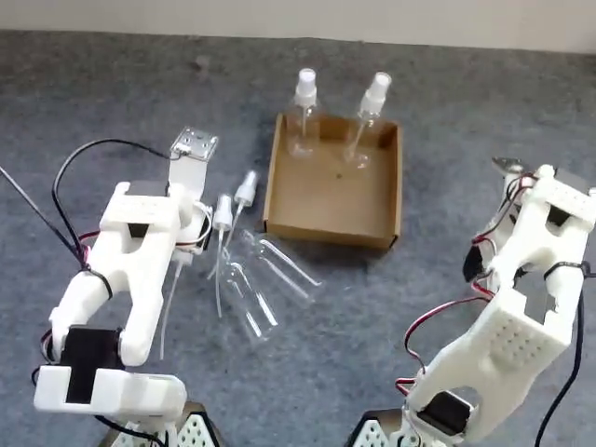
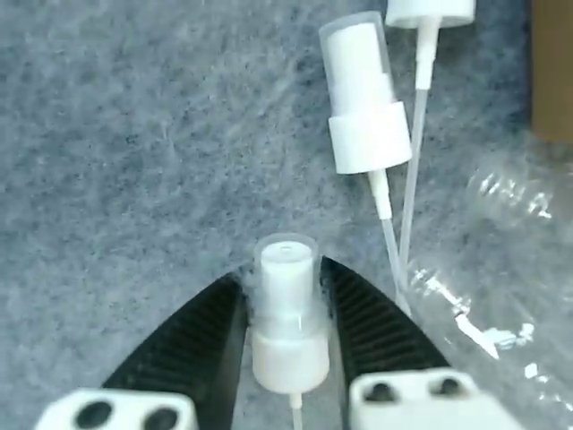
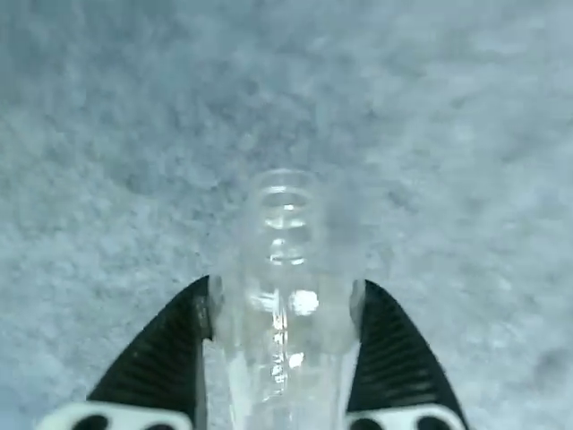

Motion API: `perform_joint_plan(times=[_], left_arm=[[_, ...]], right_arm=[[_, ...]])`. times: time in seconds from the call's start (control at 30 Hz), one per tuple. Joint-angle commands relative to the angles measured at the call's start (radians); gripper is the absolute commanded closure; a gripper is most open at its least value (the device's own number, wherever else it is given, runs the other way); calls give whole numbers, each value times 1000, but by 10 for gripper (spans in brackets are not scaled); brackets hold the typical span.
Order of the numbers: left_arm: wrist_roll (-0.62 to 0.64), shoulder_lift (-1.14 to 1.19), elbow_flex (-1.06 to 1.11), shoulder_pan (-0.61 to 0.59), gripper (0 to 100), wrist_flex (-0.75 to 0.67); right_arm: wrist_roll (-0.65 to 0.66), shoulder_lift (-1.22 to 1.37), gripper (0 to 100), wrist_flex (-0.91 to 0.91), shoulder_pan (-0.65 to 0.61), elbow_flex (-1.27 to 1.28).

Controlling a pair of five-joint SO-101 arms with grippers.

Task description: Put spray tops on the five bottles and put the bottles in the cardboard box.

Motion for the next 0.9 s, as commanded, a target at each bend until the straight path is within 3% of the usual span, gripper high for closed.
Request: perform_joint_plan(times=[0.0,0.2,0.33,0.6,0.87], left_arm=[[12,-81,-67,8,997,-8],[94,-325,-111,-27,997,41],[104,-529,-114,-24,995,41],[391,-911,-116,-18,996,32],[522,-1207,-111,-4,996,-75]], right_arm=[[-86,-199,994,22,-12,-76],[-204,-584,995,21,-145,-13],[-269,-848,995,-1,-372,163],[-396,-1198,995,-348,-903,679],[-416,-1296,995,-618,-1173,929]])
